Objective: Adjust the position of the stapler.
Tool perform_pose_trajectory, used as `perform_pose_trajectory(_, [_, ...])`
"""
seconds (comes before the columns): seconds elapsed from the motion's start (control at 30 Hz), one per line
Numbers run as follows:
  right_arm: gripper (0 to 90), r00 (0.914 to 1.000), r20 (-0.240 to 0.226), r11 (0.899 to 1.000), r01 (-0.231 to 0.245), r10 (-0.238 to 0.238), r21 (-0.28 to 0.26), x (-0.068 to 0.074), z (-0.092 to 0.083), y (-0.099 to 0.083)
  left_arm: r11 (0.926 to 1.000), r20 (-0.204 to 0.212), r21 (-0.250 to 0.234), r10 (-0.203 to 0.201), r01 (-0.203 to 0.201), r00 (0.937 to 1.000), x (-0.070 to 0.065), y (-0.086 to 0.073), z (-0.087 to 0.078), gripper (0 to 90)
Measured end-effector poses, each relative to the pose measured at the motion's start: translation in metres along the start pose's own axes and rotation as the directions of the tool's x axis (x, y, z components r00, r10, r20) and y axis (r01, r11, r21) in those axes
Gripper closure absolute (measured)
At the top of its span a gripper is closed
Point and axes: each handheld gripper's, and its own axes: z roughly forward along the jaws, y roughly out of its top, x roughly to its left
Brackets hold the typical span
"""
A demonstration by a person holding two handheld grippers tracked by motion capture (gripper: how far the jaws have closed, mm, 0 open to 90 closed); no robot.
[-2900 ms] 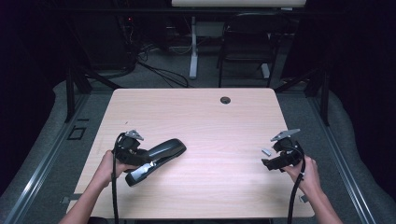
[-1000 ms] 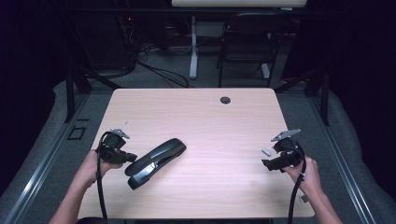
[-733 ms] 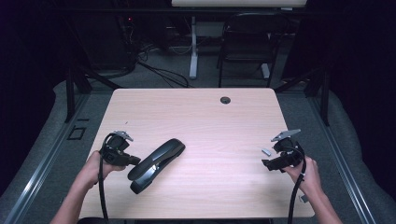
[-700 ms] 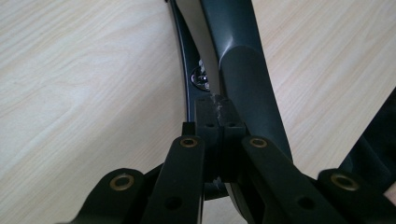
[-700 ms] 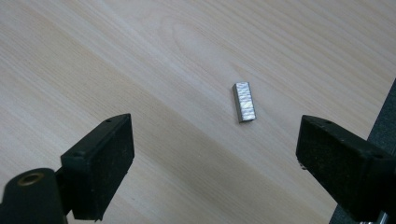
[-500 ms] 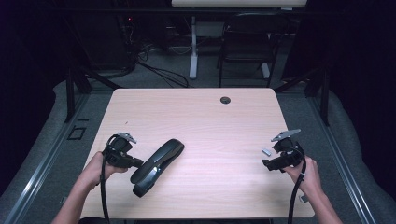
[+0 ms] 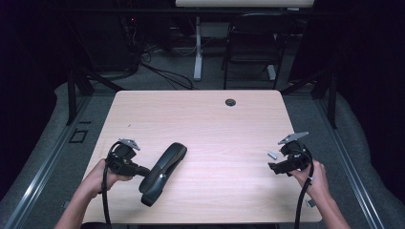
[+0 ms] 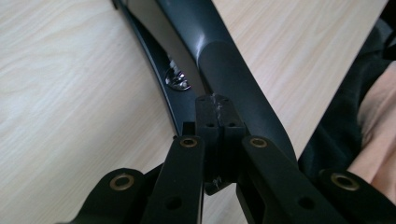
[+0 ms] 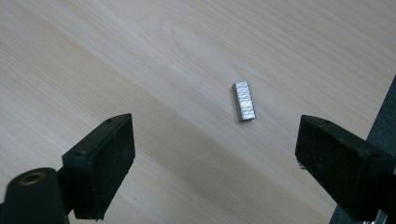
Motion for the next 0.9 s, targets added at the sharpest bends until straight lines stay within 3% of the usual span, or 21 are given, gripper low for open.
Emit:
perform_pose_trajectory(0.3, [12.3,1.0000,-0.008,1.000,0.000,0.000,0.006,0.002,0.000,0.001,0.9981,0.012,-0.029,0.054,-0.054,0.9985,-0.020,0.011,0.013,90.0])
perform_pose_trajectory(0.67, [12.9,1.0000,-0.001,1.000,0.001,-0.001,0.005,0.002,-0.001,0.001,0.9975,0.032,-0.041,0.059,-0.058,0.9978,-0.024,0.012,0.017,90.0])
perform_pose_trajectory(0.9, [13.0,1.0000,-0.002,1.000,-0.003,0.003,0.003,0.001,-0.002,0.001,0.9985,0.033,-0.006,0.055,-0.055,0.9979,-0.024,0.008,0.017,90.0])
